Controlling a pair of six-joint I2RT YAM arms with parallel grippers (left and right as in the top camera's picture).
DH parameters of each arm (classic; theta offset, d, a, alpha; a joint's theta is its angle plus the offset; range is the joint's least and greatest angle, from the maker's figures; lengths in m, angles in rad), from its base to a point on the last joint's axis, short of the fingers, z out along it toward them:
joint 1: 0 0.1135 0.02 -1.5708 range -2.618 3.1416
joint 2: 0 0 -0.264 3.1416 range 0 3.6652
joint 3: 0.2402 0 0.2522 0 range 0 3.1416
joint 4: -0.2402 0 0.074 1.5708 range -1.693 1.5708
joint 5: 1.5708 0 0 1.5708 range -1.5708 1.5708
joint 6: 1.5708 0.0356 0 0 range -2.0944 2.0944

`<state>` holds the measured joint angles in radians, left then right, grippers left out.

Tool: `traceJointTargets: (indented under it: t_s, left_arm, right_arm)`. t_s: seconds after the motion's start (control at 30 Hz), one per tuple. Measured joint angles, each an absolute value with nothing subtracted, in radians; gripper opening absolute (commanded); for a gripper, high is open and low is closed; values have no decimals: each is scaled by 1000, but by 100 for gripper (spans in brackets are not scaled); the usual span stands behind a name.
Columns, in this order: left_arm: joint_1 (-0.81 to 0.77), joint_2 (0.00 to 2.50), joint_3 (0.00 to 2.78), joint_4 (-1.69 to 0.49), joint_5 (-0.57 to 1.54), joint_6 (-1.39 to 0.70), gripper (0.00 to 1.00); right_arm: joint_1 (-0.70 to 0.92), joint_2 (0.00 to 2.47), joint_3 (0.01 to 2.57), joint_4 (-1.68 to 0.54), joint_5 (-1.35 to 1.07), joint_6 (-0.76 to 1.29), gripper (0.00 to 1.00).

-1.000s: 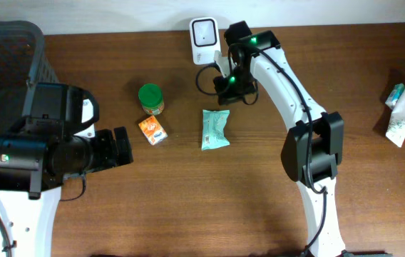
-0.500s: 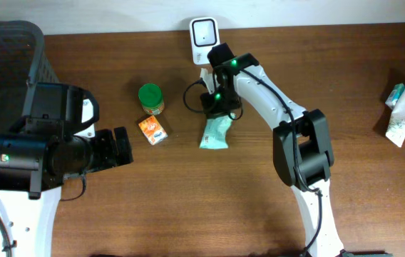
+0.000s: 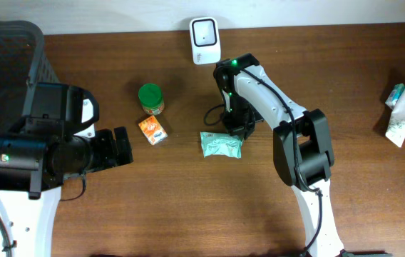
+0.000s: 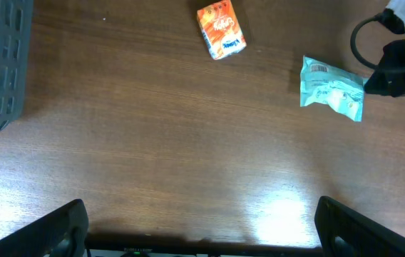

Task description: Scan the item barcode

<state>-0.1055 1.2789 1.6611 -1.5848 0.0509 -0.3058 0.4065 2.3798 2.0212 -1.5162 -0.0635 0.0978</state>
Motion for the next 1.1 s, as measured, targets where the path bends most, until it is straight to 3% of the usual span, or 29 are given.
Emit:
traceJointTargets:
  t_s: [0.2, 0.47, 0.77, 1.1]
  left_arm:
    - [-105, 1279, 1661, -1585, 51, -306, 99]
    - [-105, 1279, 1661, -1585, 51, -306, 99]
    - [-105, 1279, 1661, -1585, 51, -306, 99]
    - [-105, 1279, 1661, -1585, 51, -306, 99]
  right_arm:
    - [407, 2380, 2038, -1686, -207, 37, 4]
    - [454, 2376, 2040, -1695, -213, 26, 4]
    - [491, 2131, 2051, -1690, -213, 31, 4]
    - [569, 2133, 1794, -1326, -197, 189, 4]
